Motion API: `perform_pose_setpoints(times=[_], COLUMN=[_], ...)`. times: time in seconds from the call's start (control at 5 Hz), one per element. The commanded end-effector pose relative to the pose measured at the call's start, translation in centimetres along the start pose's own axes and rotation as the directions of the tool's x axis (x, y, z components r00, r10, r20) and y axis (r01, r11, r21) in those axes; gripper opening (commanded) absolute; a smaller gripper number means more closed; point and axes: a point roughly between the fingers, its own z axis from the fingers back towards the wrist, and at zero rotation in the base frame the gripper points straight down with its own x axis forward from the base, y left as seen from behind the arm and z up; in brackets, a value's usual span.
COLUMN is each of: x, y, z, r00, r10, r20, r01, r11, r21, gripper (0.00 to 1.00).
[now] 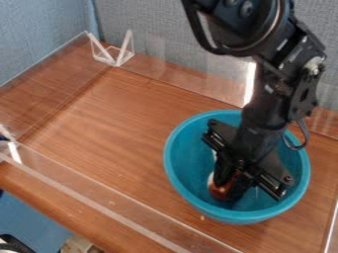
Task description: Remove the mushroom from inside the blue bowl and put it on the table
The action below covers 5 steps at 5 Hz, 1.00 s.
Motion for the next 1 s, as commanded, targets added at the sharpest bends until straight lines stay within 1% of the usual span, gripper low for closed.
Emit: perform_pose_setpoints(times=[0.0,0.4,0.6,0.8], x=[0.6,0.4,0.3,0.2], y=[0.7,1.1,1.5,3.6], z=[2.7,4.7,6.0,8.2], r00=[0.997,0.994,0.991,0.985], r10=[0.023,0.028,0.032,0.058], r20=[0.074,0.103,0.128,0.162], r01=[-0.022,-0.028,-0.031,-0.061], r11=[1.000,1.000,0.999,0.998], r21=[-0.011,-0.007,-0.005,0.015], gripper=[0.00,0.00,0.00,0.00])
